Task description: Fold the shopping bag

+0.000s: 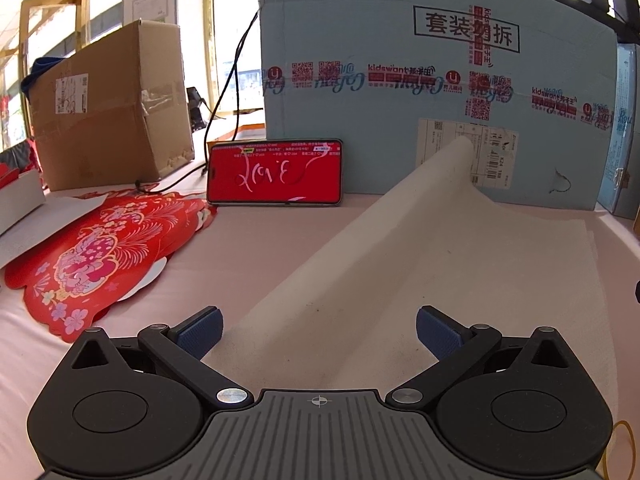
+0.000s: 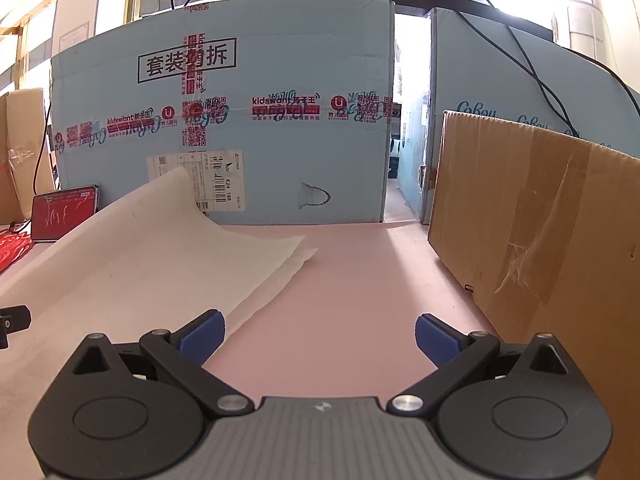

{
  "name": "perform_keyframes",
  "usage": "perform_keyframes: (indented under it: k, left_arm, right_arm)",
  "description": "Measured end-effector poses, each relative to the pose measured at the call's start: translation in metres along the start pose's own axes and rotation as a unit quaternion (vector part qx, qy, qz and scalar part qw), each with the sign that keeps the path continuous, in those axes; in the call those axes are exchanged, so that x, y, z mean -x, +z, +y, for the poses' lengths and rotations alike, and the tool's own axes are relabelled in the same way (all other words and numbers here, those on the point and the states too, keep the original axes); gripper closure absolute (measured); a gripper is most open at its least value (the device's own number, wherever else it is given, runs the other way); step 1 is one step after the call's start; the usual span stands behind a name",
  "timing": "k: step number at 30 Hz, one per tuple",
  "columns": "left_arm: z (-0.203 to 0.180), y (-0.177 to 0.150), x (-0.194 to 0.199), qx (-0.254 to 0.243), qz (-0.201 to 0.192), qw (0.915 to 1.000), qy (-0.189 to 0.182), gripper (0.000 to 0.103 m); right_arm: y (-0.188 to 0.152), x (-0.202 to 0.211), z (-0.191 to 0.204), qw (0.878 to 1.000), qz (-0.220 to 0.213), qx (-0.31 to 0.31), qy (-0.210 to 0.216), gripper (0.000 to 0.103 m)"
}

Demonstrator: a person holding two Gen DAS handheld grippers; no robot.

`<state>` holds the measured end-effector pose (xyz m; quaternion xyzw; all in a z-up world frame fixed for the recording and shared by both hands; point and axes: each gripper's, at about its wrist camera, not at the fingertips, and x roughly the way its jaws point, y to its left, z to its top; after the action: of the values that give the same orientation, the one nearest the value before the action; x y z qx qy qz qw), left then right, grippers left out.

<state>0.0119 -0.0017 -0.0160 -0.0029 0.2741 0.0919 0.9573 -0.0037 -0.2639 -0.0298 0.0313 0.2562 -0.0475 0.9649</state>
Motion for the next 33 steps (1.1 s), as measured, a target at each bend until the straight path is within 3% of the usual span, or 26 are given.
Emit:
perform_keyframes:
  k: [17, 33]
  left_arm:
    - [0.003, -0.001, 0.002, 0.01, -0.003, 0.9985, -0.054, 0.0]
    - [0.003, 0.0, 0.003, 0.011, 0.0, 0.998, -0.062, 0.0]
  right_arm:
    - [-0.001, 0.001, -0.009, 0.999, 0.007, -0.02, 0.027, 0.0]
    - [-0.001, 0.0, -0.008, 0.999, 0.015, -0.02, 0.037, 0.0]
